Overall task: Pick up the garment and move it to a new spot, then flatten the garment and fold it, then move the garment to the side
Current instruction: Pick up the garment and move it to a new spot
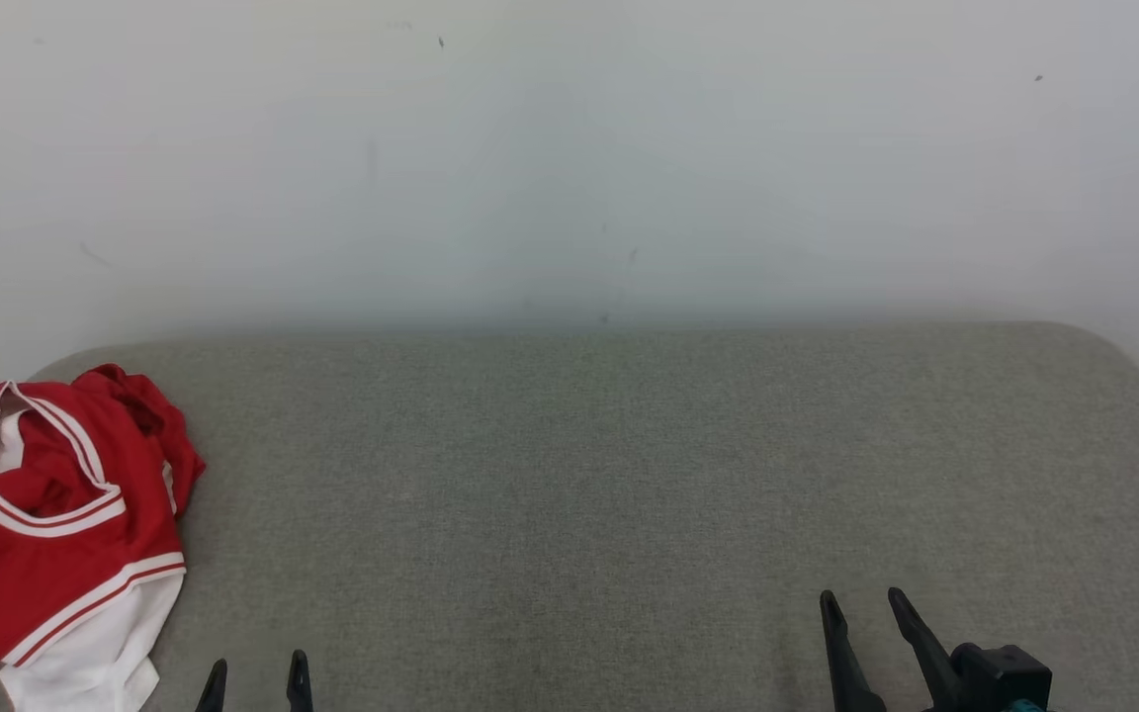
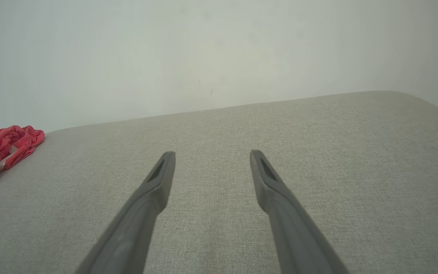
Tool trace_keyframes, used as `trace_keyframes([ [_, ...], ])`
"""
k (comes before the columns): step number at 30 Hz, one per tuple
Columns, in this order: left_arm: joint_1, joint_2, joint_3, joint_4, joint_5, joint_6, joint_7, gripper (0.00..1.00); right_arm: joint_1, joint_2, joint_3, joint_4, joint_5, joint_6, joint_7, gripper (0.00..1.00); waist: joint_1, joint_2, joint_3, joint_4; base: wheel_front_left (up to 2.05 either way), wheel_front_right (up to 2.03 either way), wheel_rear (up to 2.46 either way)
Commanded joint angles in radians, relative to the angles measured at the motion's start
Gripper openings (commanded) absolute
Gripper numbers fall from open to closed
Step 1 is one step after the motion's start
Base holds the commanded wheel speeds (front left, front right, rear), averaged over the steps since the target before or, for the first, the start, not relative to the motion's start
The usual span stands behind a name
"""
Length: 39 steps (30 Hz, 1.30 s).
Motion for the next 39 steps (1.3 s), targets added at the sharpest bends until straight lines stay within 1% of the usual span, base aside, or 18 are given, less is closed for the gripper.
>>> trace_keyframes([
  [1, 0.000, -0.001, 0.003, 0.003, -0.001, 0.003, -0.004, 1.00, 0.011, -0.002, 0.001, -0.004, 0.001, -0.002, 0.001, 1.00, -0.0002, 0.0000, -0.004, 0.021, 0.00, 0.00, 0.00],
  [3, 0.001, -0.001, 0.008, 0.004, 0.004, -0.001, -0.004, 1.00, 0.019, -0.002, 0.002, -0.007, 0.001, -0.002, 0.003, 1.00, -0.0002, 0.0000, -0.007, 0.047, 0.00, 0.00, 0.00],
  [7, 0.005, -0.001, 0.023, 0.013, 0.008, -0.010, -0.004, 1.00, 0.033, -0.002, 0.013, -0.012, 0.023, -0.002, 0.002, 1.00, -0.0002, 0.0000, -0.018, 0.124, 0.00, 0.00, 0.00],
  [10, 0.010, 0.008, 0.036, 0.022, 0.013, -0.018, -0.004, 1.00, 0.043, -0.001, 0.023, -0.010, 0.040, -0.002, -0.004, 1.00, -0.0002, 0.0000, -0.029, 0.195, 0.00, 0.00, 0.00],
  [15, 0.030, 0.027, 0.065, 0.015, 0.028, -0.018, -0.004, 1.00, 0.048, -0.001, 0.050, 0.004, 0.073, -0.002, -0.019, 1.00, -0.0002, 0.0000, -0.047, 0.315, 0.00, 0.00, 0.00],
  [16, 0.030, 0.027, 0.065, 0.015, 0.028, -0.018, -0.004, 1.00, 0.048, -0.001, 0.050, 0.004, 0.073, -0.002, -0.019, 1.00, -0.0002, 0.0000, -0.047, 0.315, 0.00, 0.00, 0.00],
  [18, 0.037, 0.037, 0.082, 0.006, 0.030, -0.014, -0.004, 1.00, 0.043, -0.001, 0.069, 0.011, 0.088, -0.002, -0.024, 1.00, -0.0002, 0.0000, -0.049, 0.356, 0.00, 0.00, 0.00],
  [21, 0.047, 0.035, 0.109, -0.021, 0.024, -0.005, -0.004, 1.00, 0.010, -0.001, 0.097, 0.018, 0.095, -0.002, -0.029, 1.00, -0.0002, 0.0000, -0.023, 0.393, 0.00, 0.00, 0.00],
  [25, 0.067, 0.028, 0.143, -0.062, 0.018, 0.007, -0.004, 1.00, -0.031, -0.002, 0.134, 0.041, 0.100, -0.002, -0.034, 1.00, -0.0002, 0.0000, 0.006, 0.427, 0.00, 0.00, 0.00],
  [30, 0.086, 0.016, 0.164, -0.107, 0.015, 0.029, -0.004, 1.00, -0.085, -0.002, 0.175, 0.072, 0.105, -0.002, -0.038, 1.00, -0.0002, 0.0000, 0.034, 0.453, 0.00, 0.00, 0.00],
  [39, 0.109, 0.003, 0.164, -0.150, 0.010, 0.057, -0.004, 1.00, -0.142, -0.002, 0.221, 0.123, 0.120, -0.002, -0.050, 1.00, -0.0002, 0.0000, 0.051, 0.468, 0.00, 0.00, 0.00],
])
